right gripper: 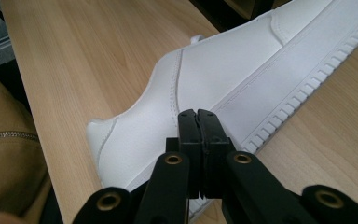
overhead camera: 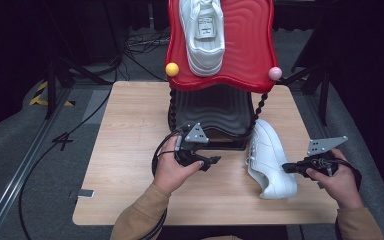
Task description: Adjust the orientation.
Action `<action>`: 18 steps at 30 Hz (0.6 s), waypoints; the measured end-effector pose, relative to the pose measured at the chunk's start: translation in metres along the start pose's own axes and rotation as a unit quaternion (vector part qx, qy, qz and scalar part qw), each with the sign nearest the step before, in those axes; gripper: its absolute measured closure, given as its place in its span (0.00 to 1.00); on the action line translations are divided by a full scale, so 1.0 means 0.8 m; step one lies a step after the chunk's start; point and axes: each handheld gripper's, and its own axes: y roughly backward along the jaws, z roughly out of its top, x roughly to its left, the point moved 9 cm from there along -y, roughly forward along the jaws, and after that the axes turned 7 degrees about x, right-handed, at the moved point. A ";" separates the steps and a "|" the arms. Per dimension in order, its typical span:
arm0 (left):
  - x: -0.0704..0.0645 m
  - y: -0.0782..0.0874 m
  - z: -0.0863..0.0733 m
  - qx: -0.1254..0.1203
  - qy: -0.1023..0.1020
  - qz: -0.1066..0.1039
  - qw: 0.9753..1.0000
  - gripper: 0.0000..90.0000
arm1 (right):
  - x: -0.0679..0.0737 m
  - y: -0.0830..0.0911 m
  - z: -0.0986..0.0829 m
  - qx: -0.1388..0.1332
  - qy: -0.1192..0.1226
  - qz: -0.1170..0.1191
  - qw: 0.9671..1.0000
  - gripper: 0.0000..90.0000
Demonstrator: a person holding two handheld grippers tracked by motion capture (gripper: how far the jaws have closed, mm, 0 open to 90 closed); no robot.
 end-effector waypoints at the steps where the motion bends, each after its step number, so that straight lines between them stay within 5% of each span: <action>1: 0.000 0.000 0.000 0.000 0.001 0.000 1.000 0.37 | 0.000 -0.002 -0.001 0.005 0.000 -0.002 1.000 1.00; 18: 0.005 -0.003 -0.007 0.023 -0.001 0.003 1.000 0.35 | -0.005 0.002 -0.006 0.001 -0.007 0.002 1.000 1.00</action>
